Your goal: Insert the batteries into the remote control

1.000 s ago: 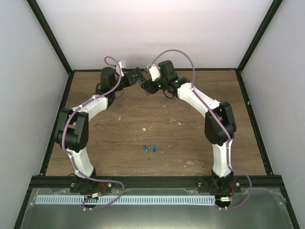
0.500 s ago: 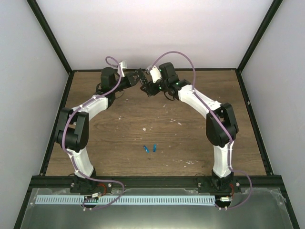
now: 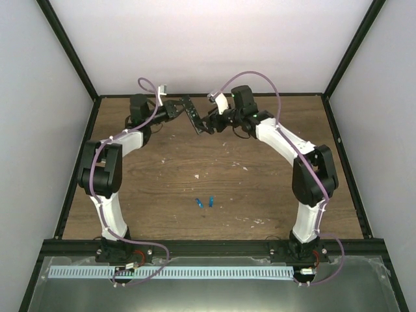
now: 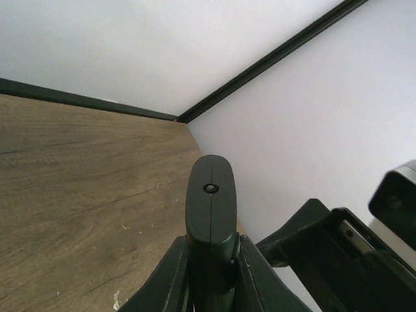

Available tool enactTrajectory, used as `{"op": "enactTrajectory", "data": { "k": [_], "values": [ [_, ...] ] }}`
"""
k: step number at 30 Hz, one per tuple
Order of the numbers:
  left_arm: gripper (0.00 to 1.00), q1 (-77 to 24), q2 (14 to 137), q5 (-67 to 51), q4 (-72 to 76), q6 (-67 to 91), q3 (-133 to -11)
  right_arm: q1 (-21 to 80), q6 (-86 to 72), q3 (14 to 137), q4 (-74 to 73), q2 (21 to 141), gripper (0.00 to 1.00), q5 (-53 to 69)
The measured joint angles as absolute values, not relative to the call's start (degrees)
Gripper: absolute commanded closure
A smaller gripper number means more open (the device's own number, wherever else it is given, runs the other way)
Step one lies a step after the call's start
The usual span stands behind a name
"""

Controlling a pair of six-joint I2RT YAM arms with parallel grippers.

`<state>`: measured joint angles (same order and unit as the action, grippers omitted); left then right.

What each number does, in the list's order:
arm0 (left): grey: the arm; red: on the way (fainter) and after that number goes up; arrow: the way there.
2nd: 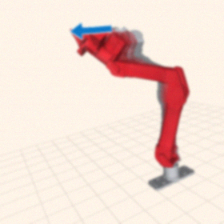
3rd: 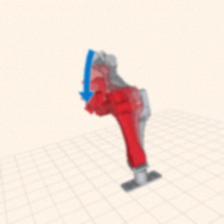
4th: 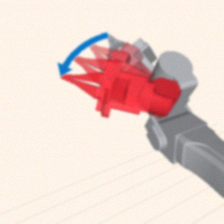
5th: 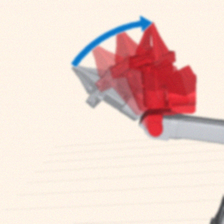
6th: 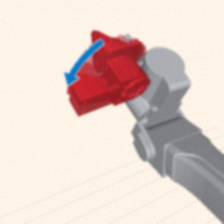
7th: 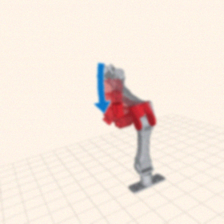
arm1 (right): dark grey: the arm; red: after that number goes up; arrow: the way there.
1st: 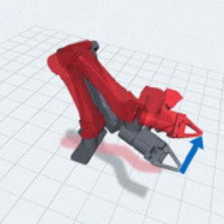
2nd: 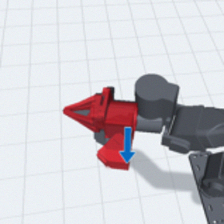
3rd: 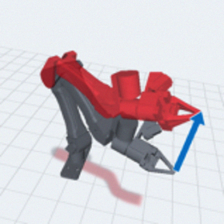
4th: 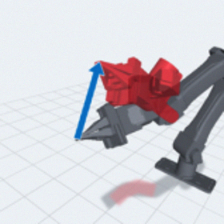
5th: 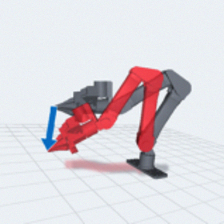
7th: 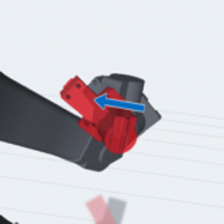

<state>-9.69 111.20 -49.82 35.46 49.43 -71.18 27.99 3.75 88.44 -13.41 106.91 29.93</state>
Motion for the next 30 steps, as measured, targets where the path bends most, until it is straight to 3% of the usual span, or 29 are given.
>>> {"op": "enactTrajectory", "data": {
  "k": [6,14,22,30],
  "values": [
    [1.00,-8.99,111.20,-54.22,41.80,51.66,-69.12,25.47,3.70,87.99,-13.87,106.54,0.19,41.08],
    [1.00,-8.97,111.20,-61.58,54.65,56.60,-67.35,25.32,5.50,90.54,-18.57,108.42,0.31,53.52],
    [1.00,-8.71,113.25,-64.93,72.82,68.12,-67.42,25.34,7.29,91.46,-22.41,109.19,0.43,58.00],
    [1.00,-8.54,114.32,-66.22,74.89,70.19,-67.42,25.34,8.12,91.46,-23.35,109.19,0.54,58.78]
  ]
}}
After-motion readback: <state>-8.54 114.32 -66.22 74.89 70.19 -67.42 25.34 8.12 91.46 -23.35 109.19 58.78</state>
